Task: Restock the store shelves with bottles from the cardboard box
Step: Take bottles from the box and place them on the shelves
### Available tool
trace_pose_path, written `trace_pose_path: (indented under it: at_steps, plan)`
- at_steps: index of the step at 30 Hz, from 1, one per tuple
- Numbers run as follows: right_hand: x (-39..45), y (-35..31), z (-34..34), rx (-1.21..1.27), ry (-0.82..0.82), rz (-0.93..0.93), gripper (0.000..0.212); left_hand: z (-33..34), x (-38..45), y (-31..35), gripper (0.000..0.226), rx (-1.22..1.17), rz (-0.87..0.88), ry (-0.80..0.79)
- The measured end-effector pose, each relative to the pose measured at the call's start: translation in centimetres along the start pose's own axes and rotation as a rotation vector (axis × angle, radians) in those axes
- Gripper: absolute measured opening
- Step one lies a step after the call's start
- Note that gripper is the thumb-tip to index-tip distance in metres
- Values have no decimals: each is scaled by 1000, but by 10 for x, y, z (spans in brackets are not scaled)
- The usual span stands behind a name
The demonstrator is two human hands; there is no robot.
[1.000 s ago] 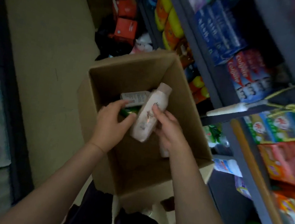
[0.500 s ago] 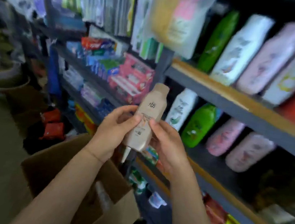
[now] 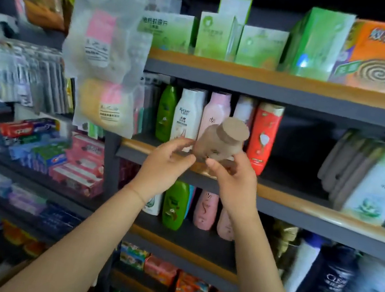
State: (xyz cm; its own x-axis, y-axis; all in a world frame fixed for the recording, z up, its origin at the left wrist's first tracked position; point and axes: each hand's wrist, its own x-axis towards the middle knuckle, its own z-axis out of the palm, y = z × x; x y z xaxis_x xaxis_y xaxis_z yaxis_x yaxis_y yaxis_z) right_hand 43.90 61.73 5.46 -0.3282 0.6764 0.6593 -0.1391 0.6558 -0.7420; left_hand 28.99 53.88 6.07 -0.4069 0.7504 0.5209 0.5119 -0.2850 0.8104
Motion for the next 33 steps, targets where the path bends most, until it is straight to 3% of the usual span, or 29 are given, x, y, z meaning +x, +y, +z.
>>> trace_pose_path:
  at_steps: [2,5,9,12,22,33]
  plan:
    - [12,6,-15,-79,44,-31,31,8,15,-10,39,263,-10,-46]
    - [27,11,-25,-163,42,15,32,10,26,-28,38,444,22,-74]
    - [49,15,-16,-238,10,80,22,6,27,-42,32,412,95,-49]
    - [69,22,-1,-325,-15,154,29,5,26,-44,34,418,120,-59]
    - [106,41,26,-537,-90,296,31,3,36,-45,34,464,47,-87]
    - [111,42,28,-533,-76,366,42,5,36,-47,35,472,51,-83]
